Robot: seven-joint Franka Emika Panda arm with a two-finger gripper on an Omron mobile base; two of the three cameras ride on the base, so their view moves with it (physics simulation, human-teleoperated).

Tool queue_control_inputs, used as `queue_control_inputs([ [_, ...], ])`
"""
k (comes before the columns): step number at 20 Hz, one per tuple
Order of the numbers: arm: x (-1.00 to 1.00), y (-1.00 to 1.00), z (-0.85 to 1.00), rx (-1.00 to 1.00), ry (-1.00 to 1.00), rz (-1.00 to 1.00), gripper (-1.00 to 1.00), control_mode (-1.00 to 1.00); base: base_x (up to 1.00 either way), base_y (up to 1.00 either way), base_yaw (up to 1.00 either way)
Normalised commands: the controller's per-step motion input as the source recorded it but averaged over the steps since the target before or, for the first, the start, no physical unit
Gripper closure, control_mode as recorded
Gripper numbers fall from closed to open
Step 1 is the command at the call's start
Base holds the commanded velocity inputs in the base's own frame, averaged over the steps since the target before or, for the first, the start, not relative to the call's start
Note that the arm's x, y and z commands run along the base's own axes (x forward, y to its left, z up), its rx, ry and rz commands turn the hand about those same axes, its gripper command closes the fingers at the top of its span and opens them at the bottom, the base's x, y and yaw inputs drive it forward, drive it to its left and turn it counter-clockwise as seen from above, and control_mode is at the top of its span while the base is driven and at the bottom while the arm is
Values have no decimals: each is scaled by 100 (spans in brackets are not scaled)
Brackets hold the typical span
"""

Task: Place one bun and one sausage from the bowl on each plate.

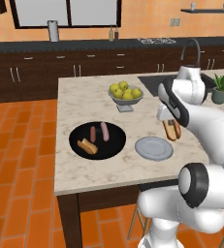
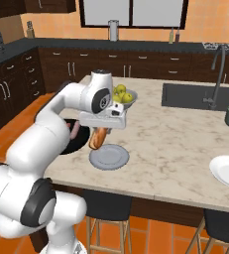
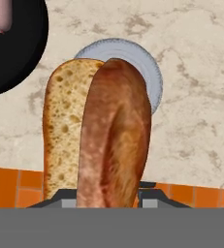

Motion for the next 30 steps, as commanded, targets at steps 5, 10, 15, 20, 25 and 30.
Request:
queue_control_inputs([
  [5,100,-9,-27,5,9,5,100,-100,0,0,0],
  [10,84,-37,-87,2,7,1,100,-100,0,0,0],
  [15,55,-32,-61,1,1,4,100,-100,0,0,0],
  [20,22,-5,-59,0,7,2,100,-100,0,0,0],
  [25,-4,5,-7,0,5,0,100,-100,0,0,0],
  [30,-11,4,-5,0,29,0,100,-100,0,0,0],
])
